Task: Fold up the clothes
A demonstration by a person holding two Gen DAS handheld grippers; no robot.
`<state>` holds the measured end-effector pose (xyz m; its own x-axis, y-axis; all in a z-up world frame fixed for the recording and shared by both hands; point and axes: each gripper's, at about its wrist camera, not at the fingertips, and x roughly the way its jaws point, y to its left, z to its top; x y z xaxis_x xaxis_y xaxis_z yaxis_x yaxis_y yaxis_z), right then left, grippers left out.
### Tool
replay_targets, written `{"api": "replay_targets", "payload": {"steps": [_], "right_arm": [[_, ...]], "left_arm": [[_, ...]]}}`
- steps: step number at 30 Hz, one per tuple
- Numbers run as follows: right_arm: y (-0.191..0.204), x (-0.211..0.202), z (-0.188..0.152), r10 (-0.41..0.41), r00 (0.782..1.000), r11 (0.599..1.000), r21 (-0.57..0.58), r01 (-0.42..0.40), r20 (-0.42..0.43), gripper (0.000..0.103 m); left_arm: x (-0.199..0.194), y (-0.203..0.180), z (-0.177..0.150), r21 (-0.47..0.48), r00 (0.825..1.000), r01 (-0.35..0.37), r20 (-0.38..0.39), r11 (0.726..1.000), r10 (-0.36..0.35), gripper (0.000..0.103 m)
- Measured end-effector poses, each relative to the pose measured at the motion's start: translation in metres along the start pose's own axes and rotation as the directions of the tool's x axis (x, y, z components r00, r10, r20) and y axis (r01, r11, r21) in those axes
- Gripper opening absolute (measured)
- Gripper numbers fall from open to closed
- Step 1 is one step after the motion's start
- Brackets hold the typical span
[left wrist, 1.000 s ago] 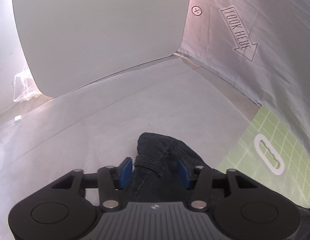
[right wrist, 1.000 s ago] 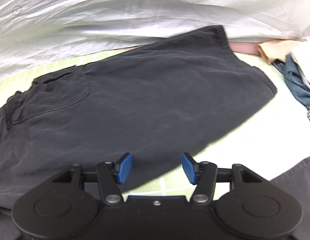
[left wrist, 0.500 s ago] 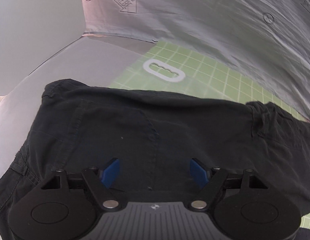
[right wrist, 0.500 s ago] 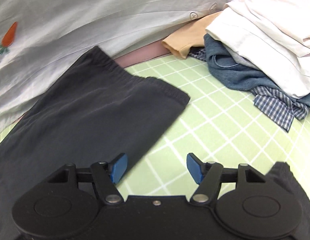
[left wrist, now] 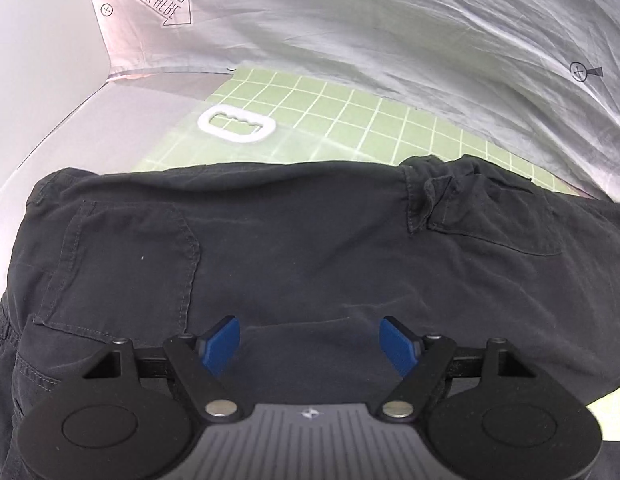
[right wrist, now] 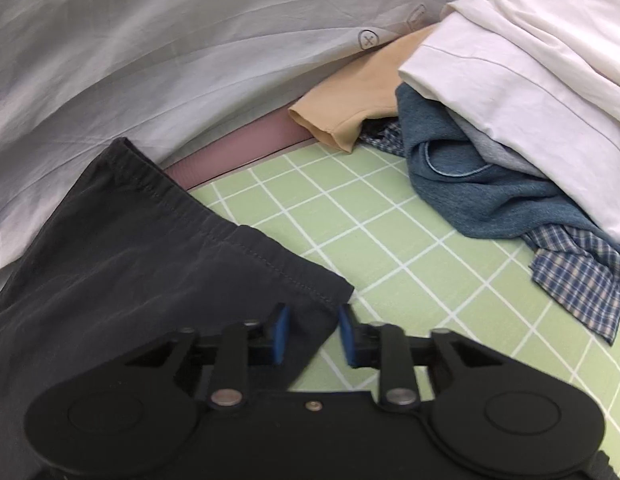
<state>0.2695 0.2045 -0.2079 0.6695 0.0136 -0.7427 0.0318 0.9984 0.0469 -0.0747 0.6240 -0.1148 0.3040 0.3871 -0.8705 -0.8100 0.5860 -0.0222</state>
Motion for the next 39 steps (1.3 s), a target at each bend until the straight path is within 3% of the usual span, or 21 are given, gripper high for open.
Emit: {"api": "replay_targets", "payload": {"steps": [3, 8, 11, 14, 15, 17, 20, 27, 31, 39], "right_arm": [[-0.01, -0.005, -0.002, 0.027, 1.0, 1.0, -0.001, -0.027, -0.003, 0.003], [-0.04, -0.032, -0.015, -0.034, 0.999, 0.999, -0.011, 0.034, 0.023, 0.002], [-0.067, -0.038, -0.026, -0.048, 0.999, 0.998, 0.032, 0.048, -0.008, 0.002], [-0.085, -0.041, -0.034, -0.053, 0.998, 0.998, 0.025, 0.054, -0.028, 0.005], [-0.089, -0.044, -0.036, -0.06, 0.998, 0.998, 0.012, 0.06, -0.021, 0.014], [-0.097, -0.062, -0.034, -0.111, 0.994, 0.994, 0.019, 0.111, 0.006, 0.017], [-0.116, -0.105, -0.039, -0.079, 0.994, 0.994, 0.084, 0.073, 0.077, 0.036], [-0.149, -0.164, -0.092, -0.068, 0.998, 0.995, 0.08, 0.067, 0.011, 0.036], [-0.165, -0.189, -0.134, -0.061, 0.997, 0.994, 0.084, 0.064, -0.045, 0.036], [-0.181, -0.224, -0.191, -0.093, 0.989, 0.996, -0.002, 0.094, -0.114, 0.047]], "left_arm": [[-0.01, -0.006, 0.002, 0.006, 1.0, 0.013, 0.025, 1.0, -0.014, 0.078], [-0.025, 0.001, -0.009, 0.005, 0.999, 0.013, 0.036, 1.0, -0.013, 0.078], [-0.03, 0.006, -0.02, -0.012, 1.0, 0.013, 0.025, 1.0, -0.013, 0.078], [-0.035, 0.011, -0.032, -0.037, 1.0, 0.015, 0.009, 0.999, -0.015, 0.078], [-0.038, 0.012, -0.035, -0.039, 1.0, 0.016, 0.008, 0.999, -0.016, 0.078], [-0.044, 0.012, -0.042, -0.036, 1.0, 0.017, 0.008, 0.999, -0.016, 0.078], [-0.053, 0.011, -0.054, -0.046, 0.999, 0.032, 0.009, 0.998, -0.032, 0.078], [-0.075, 0.003, -0.084, -0.028, 0.997, 0.075, 0.013, 0.997, -0.074, 0.078], [-0.092, 0.014, -0.105, -0.064, 0.997, 0.08, 0.026, 0.995, -0.079, 0.078], [-0.11, 0.034, -0.155, -0.111, 0.998, 0.056, -0.021, 0.992, -0.059, 0.078]]}}
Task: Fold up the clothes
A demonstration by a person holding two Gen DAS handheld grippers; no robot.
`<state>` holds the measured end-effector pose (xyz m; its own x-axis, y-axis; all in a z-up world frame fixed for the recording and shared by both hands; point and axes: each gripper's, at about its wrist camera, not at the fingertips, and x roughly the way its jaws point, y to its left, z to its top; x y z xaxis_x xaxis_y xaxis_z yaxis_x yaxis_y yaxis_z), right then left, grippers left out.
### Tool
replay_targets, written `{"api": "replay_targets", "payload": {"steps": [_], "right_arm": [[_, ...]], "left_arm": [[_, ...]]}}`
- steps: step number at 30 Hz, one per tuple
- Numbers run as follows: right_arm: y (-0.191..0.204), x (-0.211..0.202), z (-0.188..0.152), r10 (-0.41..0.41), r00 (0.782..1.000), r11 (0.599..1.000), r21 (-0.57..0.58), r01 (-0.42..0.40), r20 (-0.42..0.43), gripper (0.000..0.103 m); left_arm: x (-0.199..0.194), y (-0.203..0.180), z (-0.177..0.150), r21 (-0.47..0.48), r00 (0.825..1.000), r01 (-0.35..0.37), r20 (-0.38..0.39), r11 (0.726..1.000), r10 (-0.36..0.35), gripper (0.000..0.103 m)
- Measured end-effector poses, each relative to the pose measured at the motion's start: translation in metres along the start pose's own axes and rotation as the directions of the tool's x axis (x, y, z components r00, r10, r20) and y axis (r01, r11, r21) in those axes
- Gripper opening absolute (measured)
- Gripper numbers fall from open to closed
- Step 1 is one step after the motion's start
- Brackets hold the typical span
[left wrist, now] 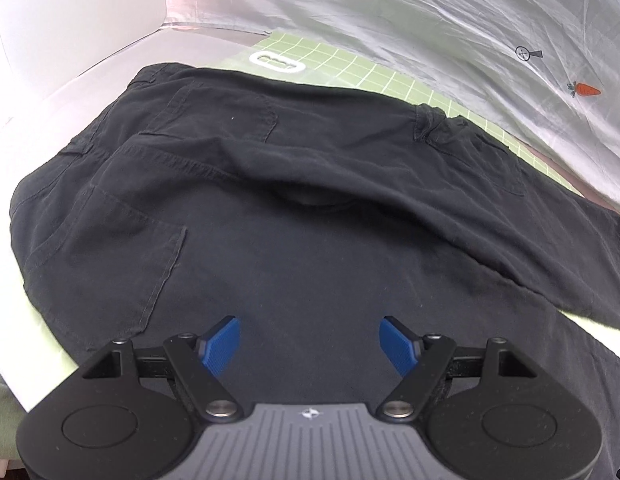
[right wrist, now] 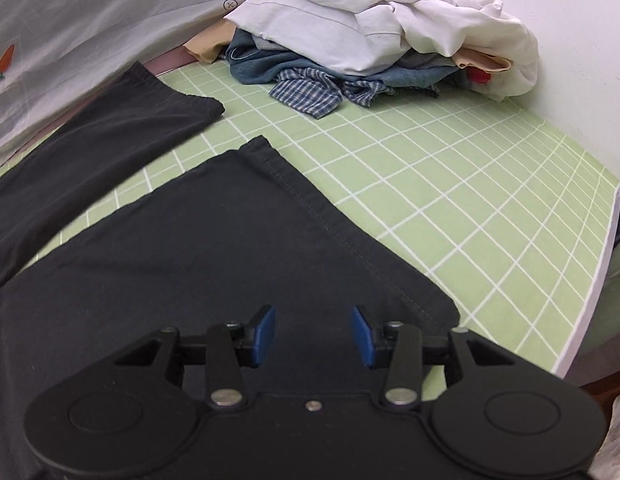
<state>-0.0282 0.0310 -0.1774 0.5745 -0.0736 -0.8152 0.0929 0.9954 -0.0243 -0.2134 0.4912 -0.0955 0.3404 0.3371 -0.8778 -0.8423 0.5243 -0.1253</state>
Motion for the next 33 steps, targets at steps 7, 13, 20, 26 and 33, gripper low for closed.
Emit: {"api": "replay_targets", "payload": {"steps": [7, 13, 20, 26, 33], "right_arm": [[-0.025, -0.004, -0.022, 0.0, 1.0, 1.0, -0.01, 0.0, -0.029, 0.059], [-0.035, -0.003, -0.033, -0.025, 0.999, 0.999, -0.047, 0.023, -0.041, 0.082], [-0.046, 0.002, -0.043, 0.039, 0.997, 0.999, -0.017, -0.04, -0.063, 0.086], [-0.034, 0.001, -0.048, 0.104, 0.992, 0.994, -0.016, -0.105, -0.065, 0.088], [-0.002, -0.007, -0.06, 0.147, 0.986, 0.986, -0.063, -0.152, -0.076, 0.092]], "left_arm": [[-0.014, -0.001, -0.027, -0.022, 1.0, -0.011, -0.011, 1.0, 0.011, 0.078], [-0.02, -0.008, -0.048, -0.01, 1.0, -0.009, -0.017, 1.0, 0.009, 0.078], [-0.023, -0.008, -0.069, -0.01, 0.999, -0.021, -0.041, 1.0, 0.021, 0.078], [-0.028, 0.001, -0.075, -0.015, 0.999, -0.024, -0.045, 1.0, 0.024, 0.078], [-0.029, 0.029, -0.068, -0.078, 0.998, -0.047, -0.048, 0.996, 0.043, 0.078]]}}
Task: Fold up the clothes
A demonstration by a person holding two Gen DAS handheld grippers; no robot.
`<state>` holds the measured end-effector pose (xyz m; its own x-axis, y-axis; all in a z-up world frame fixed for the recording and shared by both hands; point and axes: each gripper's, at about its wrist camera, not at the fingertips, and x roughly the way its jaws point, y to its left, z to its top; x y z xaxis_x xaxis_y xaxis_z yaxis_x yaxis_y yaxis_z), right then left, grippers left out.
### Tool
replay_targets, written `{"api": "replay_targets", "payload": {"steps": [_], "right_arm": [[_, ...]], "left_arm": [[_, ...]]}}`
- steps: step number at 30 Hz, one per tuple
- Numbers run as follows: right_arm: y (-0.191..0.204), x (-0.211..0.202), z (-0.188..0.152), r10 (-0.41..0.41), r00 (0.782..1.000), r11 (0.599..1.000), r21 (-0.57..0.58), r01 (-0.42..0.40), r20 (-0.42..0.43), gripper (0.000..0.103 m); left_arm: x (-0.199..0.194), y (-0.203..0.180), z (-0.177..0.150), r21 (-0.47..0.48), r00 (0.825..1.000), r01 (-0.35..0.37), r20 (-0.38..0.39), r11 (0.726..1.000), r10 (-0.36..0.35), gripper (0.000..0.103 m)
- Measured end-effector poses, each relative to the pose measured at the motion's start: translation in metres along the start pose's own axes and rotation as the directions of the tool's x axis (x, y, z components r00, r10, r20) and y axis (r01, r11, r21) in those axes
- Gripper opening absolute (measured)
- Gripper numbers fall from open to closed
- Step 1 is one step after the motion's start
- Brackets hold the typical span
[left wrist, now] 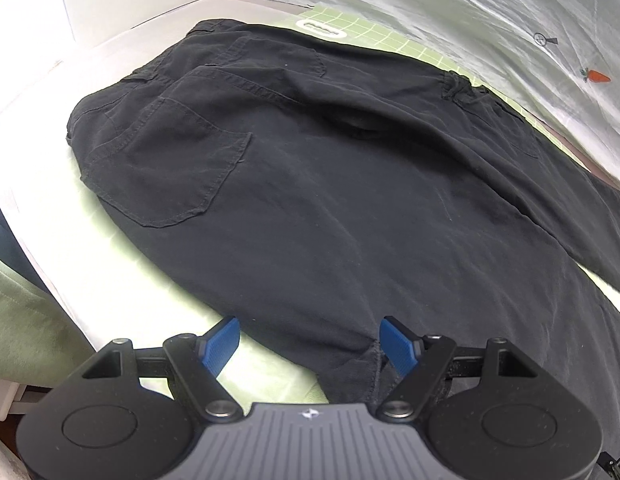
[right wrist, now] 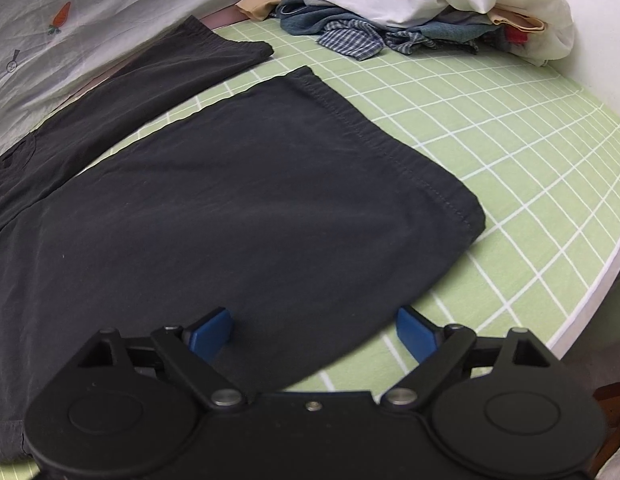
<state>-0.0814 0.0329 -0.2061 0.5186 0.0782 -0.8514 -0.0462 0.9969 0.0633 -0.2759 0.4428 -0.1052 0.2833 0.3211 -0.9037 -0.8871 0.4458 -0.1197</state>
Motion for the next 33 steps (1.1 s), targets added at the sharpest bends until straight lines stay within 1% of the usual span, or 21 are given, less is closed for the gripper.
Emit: {"api": "replay_targets", "payload": {"steps": [3, 8, 12, 16, 20, 25, 29, 33], "right_arm": [[0.014, -0.001, -0.004, -0.005, 1.0, 1.0, -0.02, 0.005, -0.007, 0.094], [0.028, -0.002, -0.009, -0.013, 1.0, 1.0, -0.008, 0.013, -0.014, 0.097], [0.041, -0.001, -0.012, -0.032, 0.999, 0.999, 0.01, 0.032, -0.024, 0.099], [0.057, -0.001, -0.018, -0.059, 0.998, 0.998, 0.012, 0.06, -0.026, 0.1], [0.067, -0.002, -0.022, -0.082, 0.996, 0.996, 0.042, 0.083, -0.021, 0.101], [0.075, -0.002, -0.024, -0.113, 0.993, 0.989, 0.094, 0.115, -0.021, 0.101], [0.079, -0.001, -0.026, -0.142, 0.99, 0.98, 0.141, 0.143, -0.016, 0.103], [0.08, 0.002, -0.025, -0.165, 0.986, 0.969, 0.182, 0.165, -0.013, 0.103]], "left_arm": [[0.003, 0.016, 0.008, -0.044, 1.0, -0.013, -0.005, 0.999, 0.012, 0.078], [0.01, 0.045, 0.024, -0.109, 0.999, -0.053, -0.01, 0.993, 0.052, 0.078], [0.021, 0.074, 0.038, -0.181, 0.998, -0.053, -0.028, 0.982, 0.048, 0.078], [0.035, 0.096, 0.053, -0.228, 0.998, -0.062, -0.04, 0.972, 0.054, 0.078], [0.05, 0.12, 0.07, -0.283, 0.997, -0.068, -0.056, 0.957, 0.054, 0.078], [0.062, 0.139, 0.088, -0.305, 0.996, -0.078, -0.06, 0.949, 0.062, 0.078], [0.071, 0.148, 0.099, -0.31, 0.995, -0.087, -0.067, 0.947, 0.069, 0.078], [0.077, 0.151, 0.108, -0.316, 0.997, -0.077, -0.055, 0.946, 0.062, 0.077]]}}
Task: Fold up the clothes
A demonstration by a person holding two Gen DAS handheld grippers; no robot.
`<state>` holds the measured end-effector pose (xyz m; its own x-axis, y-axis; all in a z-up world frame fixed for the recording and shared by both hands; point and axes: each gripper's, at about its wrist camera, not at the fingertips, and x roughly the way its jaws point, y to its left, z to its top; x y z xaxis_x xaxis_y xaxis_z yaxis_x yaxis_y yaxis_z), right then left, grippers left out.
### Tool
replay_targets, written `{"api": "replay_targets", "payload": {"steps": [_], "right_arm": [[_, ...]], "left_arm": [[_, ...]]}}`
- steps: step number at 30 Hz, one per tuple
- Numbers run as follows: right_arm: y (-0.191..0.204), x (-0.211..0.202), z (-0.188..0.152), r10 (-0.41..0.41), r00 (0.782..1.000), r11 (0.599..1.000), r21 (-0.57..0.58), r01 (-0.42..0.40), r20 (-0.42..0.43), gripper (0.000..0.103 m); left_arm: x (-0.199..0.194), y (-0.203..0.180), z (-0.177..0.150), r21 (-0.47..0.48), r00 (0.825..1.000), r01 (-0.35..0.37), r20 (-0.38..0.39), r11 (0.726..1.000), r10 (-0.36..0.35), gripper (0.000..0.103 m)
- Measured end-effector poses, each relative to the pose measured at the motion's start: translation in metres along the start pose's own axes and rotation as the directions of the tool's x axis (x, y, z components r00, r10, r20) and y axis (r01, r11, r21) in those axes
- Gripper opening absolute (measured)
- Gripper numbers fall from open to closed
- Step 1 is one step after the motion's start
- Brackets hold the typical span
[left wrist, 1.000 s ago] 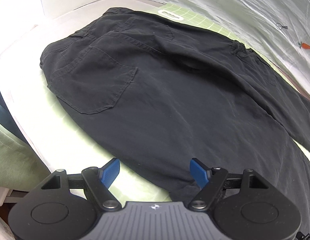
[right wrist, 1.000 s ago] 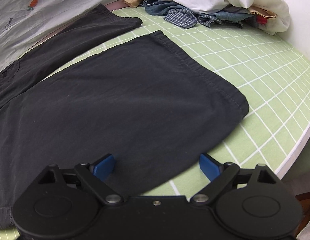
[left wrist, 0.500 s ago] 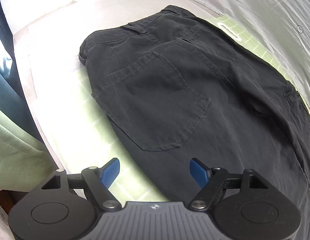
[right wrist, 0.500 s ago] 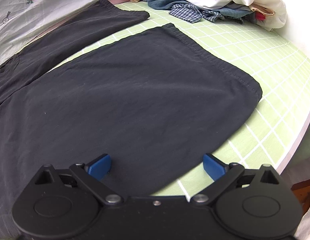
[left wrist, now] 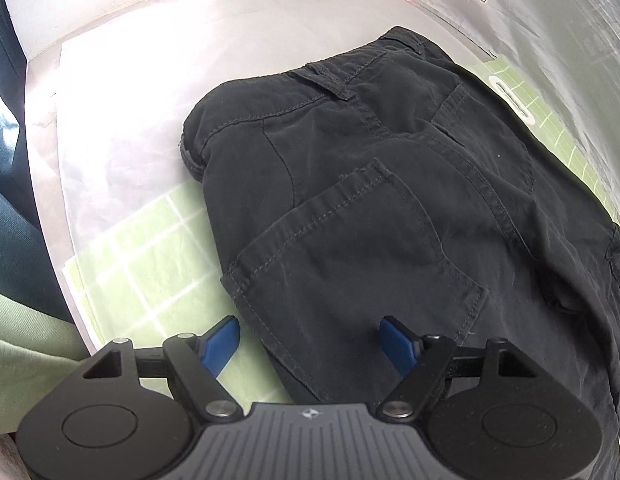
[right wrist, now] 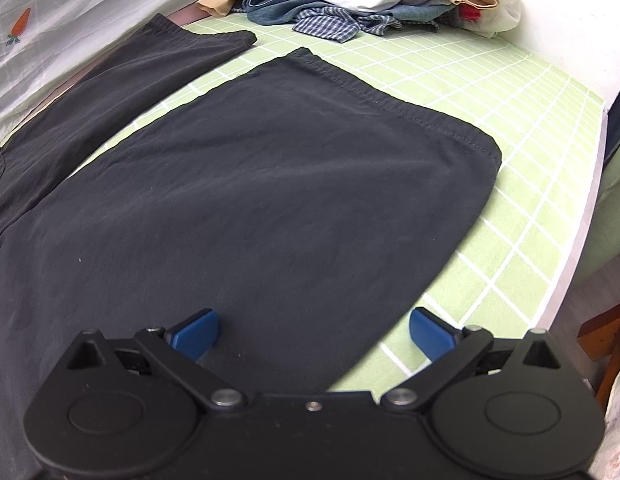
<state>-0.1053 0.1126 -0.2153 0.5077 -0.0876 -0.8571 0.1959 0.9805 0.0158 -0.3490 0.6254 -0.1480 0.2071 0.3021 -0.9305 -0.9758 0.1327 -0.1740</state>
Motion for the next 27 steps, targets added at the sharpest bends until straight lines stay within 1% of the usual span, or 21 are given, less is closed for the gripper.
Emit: {"api": "replay_targets", "payload": {"steps": [2, 4, 6, 7, 8, 9, 10, 12, 13, 14, 15, 16, 17, 18, 19, 20, 23, 27], "right_arm": [[0.001, 0.001, 0.001, -0.01, 1.0, 1.0, 0.017, 0.01, 0.001, 0.103], [0.002, 0.002, 0.003, -0.019, 1.0, 0.999, 0.033, 0.019, 0.0, 0.1], [0.003, 0.001, 0.006, -0.025, 1.0, 0.999, 0.041, 0.025, 0.008, 0.092], [0.004, 0.001, 0.007, -0.03, 0.999, 0.999, 0.043, 0.029, 0.012, 0.09], [0.004, 0.0, 0.009, -0.034, 0.999, 0.998, 0.046, 0.033, 0.017, 0.084], [0.005, 0.0, 0.011, -0.038, 0.999, 0.998, 0.048, 0.037, 0.021, 0.075], [0.005, -0.001, 0.013, -0.042, 0.999, 0.998, 0.051, 0.04, 0.026, 0.069], [0.004, -0.001, 0.018, -0.044, 0.999, 0.997, 0.057, 0.043, 0.03, 0.041], [0.002, -0.001, 0.021, -0.046, 0.999, 0.997, 0.068, 0.044, 0.025, 0.035], [0.0, -0.001, 0.024, -0.046, 0.999, 0.996, 0.079, 0.044, 0.02, 0.03], [-0.004, -0.001, 0.026, -0.028, 0.999, 0.994, 0.102, 0.026, 0.016, 0.022], [-0.008, -0.001, 0.027, -0.01, 1.0, 0.992, 0.127, 0.008, 0.017, 0.018], [-0.012, -0.002, 0.029, 0.008, 1.0, 0.988, 0.152, -0.011, 0.019, 0.012], [-0.015, -0.004, 0.03, 0.017, 1.0, 0.986, 0.166, -0.021, 0.023, 0.006], [-0.018, -0.006, 0.031, 0.027, 0.999, 0.983, 0.18, -0.031, 0.027, 0.002], [-0.021, -0.008, 0.032, 0.036, 0.999, 0.98, 0.193, -0.041, 0.032, 0.002], [-0.031, -0.013, 0.035, 0.063, 0.997, 0.97, 0.233, -0.072, 0.046, 0.002], [-0.023, -0.026, 0.045, 0.102, 0.989, 0.981, 0.153, -0.118, 0.107, 0.002]], "left_arm": [[0.001, -0.003, 0.002, 0.006, 1.0, 0.02, 0.004, 1.0, -0.02, 0.076], [0.004, -0.004, 0.004, -0.012, 1.0, 0.029, 0.0, 1.0, -0.029, 0.076], [0.005, -0.005, 0.005, -0.033, 1.0, 0.025, 0.008, 0.999, -0.025, 0.076], [0.004, -0.004, 0.005, -0.051, 1.0, 0.023, 0.013, 0.998, -0.022, 0.076], [0.004, -0.003, 0.006, -0.068, 1.0, 0.021, 0.018, 0.997, -0.019, 0.071], [0.003, -0.003, 0.006, -0.078, 1.0, 0.014, 0.022, 0.997, -0.012, 0.063], [0.002, -0.003, 0.007, -0.087, 1.0, 0.005, 0.025, 0.996, -0.003, 0.059], [0.0, -0.001, 0.007, -0.116, 0.999, 0.005, 0.034, 0.993, -0.001, 0.038], [-0.001, 0.001, 0.007, -0.138, 0.999, 0.006, 0.041, 0.99, 0.0, 0.031], [-0.003, 0.003, 0.007, -0.16, 0.999, 0.007, 0.048, 0.987, 0.0, 0.018], [-0.005, 0.007, 0.007, -0.195, 0.998, 0.024, 0.062, 0.981, -0.012, 0.012], [-0.008, 0.011, 0.006, -0.23, 0.996, 0.049, 0.081, 0.972, -0.031, 0.012], [-0.012, 0.016, 0.005, -0.266, 0.992, 0.086, 0.107, 0.96, -0.059, 0.009], [-0.016, 0.016, 0.005, -0.275, 0.99, 0.095, 0.123, 0.957, -0.063, 0.008], [-0.02, 0.017, 0.004, -0.284, 0.988, 0.104, 0.14, 0.953, -0.066, 0.007], [-0.024, 0.017, 0.004, -0.293, 0.985, 0.113, 0.156, 0.95, -0.069, 0.007], [-0.036, 0.005, 0.001, -0.257, 0.98, 0.095, 0.196, 0.962, -0.044, 0.005], [-0.055, -0.012, 0.003, -0.209, 0.965, 0.104, 0.257, 0.972, -0.048, 0.005]]}}
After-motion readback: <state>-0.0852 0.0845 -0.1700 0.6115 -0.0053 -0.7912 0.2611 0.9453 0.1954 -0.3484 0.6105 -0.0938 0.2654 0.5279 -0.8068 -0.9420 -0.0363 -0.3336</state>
